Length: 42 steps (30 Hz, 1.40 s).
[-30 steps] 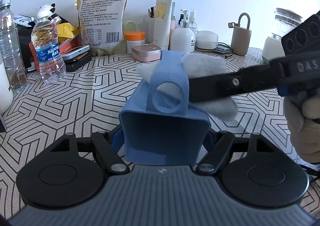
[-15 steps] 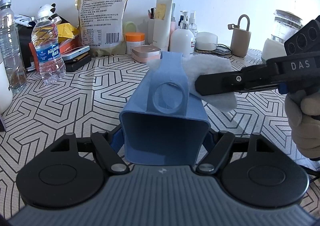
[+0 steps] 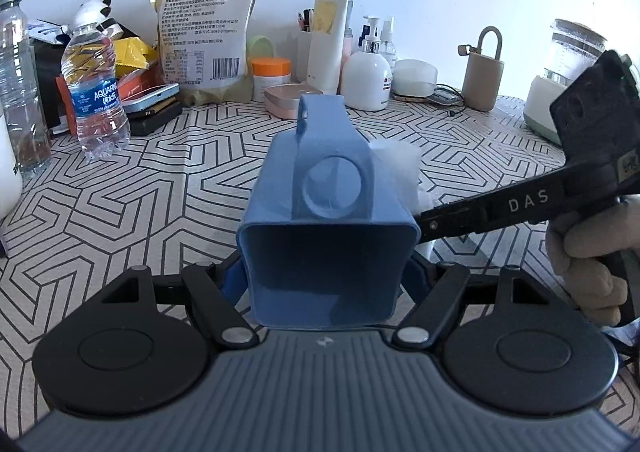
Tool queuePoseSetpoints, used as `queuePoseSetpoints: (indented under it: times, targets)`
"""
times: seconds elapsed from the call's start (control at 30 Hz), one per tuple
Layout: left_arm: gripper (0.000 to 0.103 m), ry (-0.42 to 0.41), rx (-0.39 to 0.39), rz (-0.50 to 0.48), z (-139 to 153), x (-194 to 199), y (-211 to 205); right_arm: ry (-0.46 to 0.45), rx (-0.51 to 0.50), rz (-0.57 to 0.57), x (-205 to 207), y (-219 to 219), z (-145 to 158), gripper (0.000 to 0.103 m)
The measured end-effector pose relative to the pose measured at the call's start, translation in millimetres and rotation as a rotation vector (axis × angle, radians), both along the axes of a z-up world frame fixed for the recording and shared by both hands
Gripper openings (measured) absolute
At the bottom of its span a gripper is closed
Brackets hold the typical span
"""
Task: Clean container
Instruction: 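Rub the white wipe across the container's handle with the right gripper, then wipe the container's side wall with the right gripper while the left gripper tilts it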
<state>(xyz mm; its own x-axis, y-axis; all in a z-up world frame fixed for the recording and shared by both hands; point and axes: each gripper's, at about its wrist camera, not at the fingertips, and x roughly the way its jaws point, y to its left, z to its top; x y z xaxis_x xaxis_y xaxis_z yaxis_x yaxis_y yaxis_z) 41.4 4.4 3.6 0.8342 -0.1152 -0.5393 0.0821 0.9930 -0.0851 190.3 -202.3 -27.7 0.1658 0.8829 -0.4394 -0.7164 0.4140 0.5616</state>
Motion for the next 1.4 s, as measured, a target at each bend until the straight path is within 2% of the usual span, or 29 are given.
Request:
queuePoseSetpoints:
  times: [0.07, 0.27, 0.47, 0.7, 1.4]
  targets:
    - [0.074, 0.0, -0.002, -0.004, -0.1, 0.1, 0.3, -0.007, -0.033, 0.016, -0.5, 6.8, -2.1, 0.008]
    - [0.074, 0.002, -0.015, 0.005, -0.4, 0.4, 2.8, 0.005, 0.05, 0.034, -0.7, -0.6, 2.5, 0.008]
    - [0.074, 0.0, -0.014, -0.001, -0.2, 0.6, 2.9, -0.03, 0.08, 0.065, -7.2, -0.4, 9.6, 0.008]
    - [0.074, -0.003, -0.015, -0.006, 0.2, 0.3, 2.9, -0.047, -0.062, 0.03, -4.4, 12.0, -0.8, 0.009]
    - [0.075, -0.003, 0.005, -0.006, 0.4, -0.4, -1.4, -0.052, 0.043, 0.028, -6.1, 1.3, 7.8, 0.01]
